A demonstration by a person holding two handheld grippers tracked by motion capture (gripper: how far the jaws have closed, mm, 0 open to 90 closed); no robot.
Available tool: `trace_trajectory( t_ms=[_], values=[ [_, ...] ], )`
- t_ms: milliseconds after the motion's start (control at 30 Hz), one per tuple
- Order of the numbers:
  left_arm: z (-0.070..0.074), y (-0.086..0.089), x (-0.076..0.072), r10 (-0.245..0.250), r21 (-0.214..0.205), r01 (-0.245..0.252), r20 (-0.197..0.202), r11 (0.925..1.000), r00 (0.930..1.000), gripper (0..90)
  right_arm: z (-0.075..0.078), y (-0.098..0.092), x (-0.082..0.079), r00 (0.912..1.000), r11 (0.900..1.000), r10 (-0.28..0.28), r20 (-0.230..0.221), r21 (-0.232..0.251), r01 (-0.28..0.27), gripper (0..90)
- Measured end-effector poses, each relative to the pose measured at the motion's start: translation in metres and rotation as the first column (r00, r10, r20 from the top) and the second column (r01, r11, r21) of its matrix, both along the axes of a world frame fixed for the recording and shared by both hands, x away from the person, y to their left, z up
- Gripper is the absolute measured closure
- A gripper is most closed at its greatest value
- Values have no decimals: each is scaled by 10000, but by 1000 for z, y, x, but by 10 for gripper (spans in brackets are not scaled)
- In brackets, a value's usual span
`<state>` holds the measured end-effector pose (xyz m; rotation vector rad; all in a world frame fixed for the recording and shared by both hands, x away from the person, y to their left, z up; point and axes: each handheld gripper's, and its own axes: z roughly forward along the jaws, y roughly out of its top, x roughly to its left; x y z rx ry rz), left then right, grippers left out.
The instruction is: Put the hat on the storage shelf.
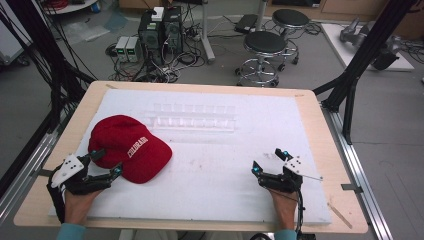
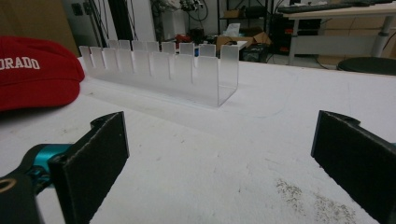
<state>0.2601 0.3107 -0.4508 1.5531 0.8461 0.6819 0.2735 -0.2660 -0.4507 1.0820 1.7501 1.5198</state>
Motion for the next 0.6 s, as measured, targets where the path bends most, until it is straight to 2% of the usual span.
trace_trajectory(
  t_ms=[133,267,467,600],
  values=[
    [0,1,0,-20,-18,20,-17,10000,10000,156,0,1,0,10000,10000,35,-45,-5,-35,29],
    [0,-1,-2,44,208,-47,150,9998,9999,157,0,1,0,9999,9999,79,-65,-87,-80,29],
    [0,0,-1,13,77,-13,41,10000,10000,152,0,0,1,9999,9999,114,-5,-83,-114,29],
    [0,0,-2,-2,53,1,176,10000,9998,154,0,1,0,9999,9999,111,-57,-95,-112,29]
  ],
)
